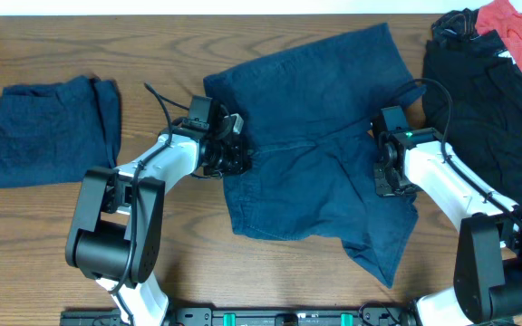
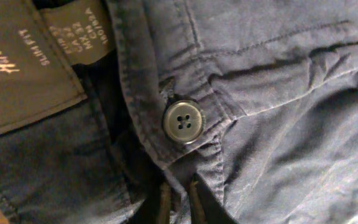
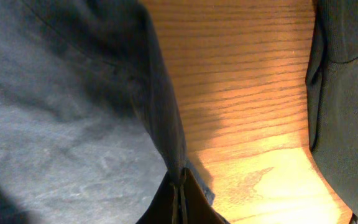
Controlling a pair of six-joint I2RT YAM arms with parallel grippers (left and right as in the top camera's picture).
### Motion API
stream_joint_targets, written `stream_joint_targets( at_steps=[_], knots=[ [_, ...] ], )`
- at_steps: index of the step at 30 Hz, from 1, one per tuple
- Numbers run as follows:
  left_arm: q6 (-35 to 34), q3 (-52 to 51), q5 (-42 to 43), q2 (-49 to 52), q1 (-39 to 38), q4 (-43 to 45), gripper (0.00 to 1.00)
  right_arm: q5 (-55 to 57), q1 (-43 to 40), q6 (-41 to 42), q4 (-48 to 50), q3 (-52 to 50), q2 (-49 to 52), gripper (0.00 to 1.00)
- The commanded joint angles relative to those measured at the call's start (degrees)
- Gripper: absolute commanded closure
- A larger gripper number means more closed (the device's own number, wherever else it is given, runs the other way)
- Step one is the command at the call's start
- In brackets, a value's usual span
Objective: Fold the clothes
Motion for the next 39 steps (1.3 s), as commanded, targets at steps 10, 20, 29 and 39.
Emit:
stream_joint_targets(
  at_steps=[10, 20, 29, 39],
  knots=[
    [-0.5, -0.1, 1.0, -4.0, 5.4, -1.2, 0.94, 0.8, -0.4, 1.0, -0.3, 0.7, -0.4, 0.99],
    [-0.5, -0.1, 0.6, -9.7, 6.8, -1.9, 0.94, 0.7, -9.8, 8.3, 1.9, 1.3, -0.4, 0.87],
    [-0.9, -0.1, -12.7, -9.6, 6.8, -6.8, 0.94, -26.6, -16.4, -6.9, -9.9, 1.5, -0.4, 0.81],
    [-0.9, -0.1, -13.3, -9.6, 6.8, -7.2, 0.94, -25.2, -16.3, -2.6, -13.7, -1.5, -0.4, 0.75]
  ],
)
